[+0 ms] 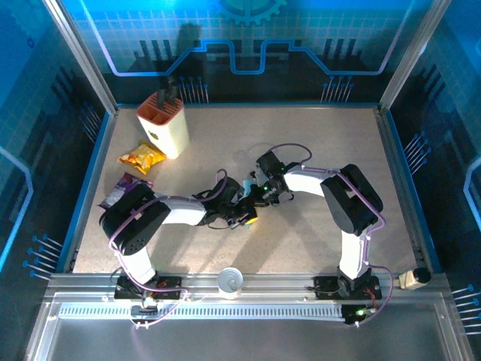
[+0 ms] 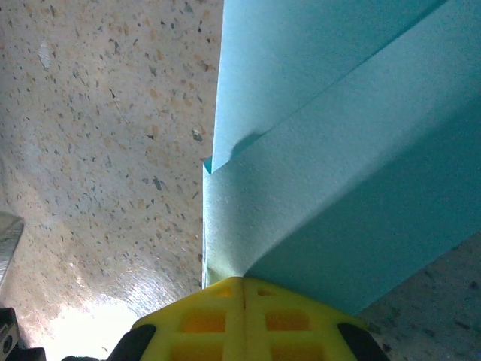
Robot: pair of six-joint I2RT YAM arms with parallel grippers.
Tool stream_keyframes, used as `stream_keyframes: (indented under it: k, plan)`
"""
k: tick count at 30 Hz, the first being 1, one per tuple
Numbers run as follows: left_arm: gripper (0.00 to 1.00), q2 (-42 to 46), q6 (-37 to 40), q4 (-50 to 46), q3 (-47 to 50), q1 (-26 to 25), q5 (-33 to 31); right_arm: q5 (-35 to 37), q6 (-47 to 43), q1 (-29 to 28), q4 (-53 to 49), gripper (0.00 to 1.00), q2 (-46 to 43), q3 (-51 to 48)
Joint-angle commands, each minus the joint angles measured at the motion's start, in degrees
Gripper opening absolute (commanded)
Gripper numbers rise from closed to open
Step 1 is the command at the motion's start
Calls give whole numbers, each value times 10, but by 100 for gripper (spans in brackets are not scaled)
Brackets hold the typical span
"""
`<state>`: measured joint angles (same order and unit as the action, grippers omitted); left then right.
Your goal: Fold a paper plane with a square sheet of paper (fold left side to right side)
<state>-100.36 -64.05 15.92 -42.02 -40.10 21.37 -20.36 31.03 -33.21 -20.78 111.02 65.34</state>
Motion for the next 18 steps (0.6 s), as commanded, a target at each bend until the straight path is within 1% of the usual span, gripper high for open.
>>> stream_keyframes:
  k: [1,9,18]
  plan:
    - [0,-10,19,1,-11,9,8,77,-5,-9,-63,0,52,-23]
    - [0,-28,23,0,-3,13,6,86,-8,-9,-71,0,52,-21]
    - [0,-15,26,-14,14,13,0,106,-17,-9,-91,0,59,-12]
